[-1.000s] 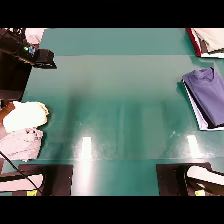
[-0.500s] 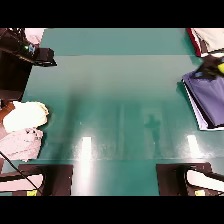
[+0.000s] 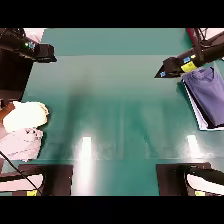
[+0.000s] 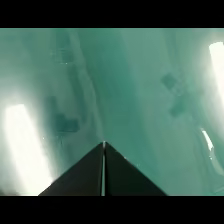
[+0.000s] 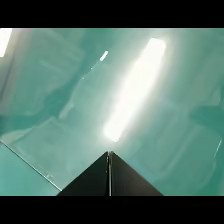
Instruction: Fold the shirts.
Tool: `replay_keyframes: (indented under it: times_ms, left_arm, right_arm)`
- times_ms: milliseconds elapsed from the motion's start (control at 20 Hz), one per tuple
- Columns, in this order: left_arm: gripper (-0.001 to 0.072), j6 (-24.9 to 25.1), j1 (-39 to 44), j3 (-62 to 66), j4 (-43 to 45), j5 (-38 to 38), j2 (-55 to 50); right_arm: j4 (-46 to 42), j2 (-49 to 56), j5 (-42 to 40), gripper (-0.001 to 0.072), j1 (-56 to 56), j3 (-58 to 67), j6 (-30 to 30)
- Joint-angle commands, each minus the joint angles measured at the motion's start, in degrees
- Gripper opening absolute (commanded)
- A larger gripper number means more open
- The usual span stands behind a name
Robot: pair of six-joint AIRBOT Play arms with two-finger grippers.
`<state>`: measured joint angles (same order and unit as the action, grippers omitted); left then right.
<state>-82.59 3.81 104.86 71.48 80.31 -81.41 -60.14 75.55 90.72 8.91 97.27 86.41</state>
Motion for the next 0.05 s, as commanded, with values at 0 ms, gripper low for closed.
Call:
replay_keyframes:
  times_ms: [0]
  left_arm:
    - [0.0023, 0.0, 0.0, 0.0, 0.0, -0.4, 0.0]
  right_arm:
    - [0.1, 0.0, -0.9, 0.0021, 1.1, 0.0, -0.1]
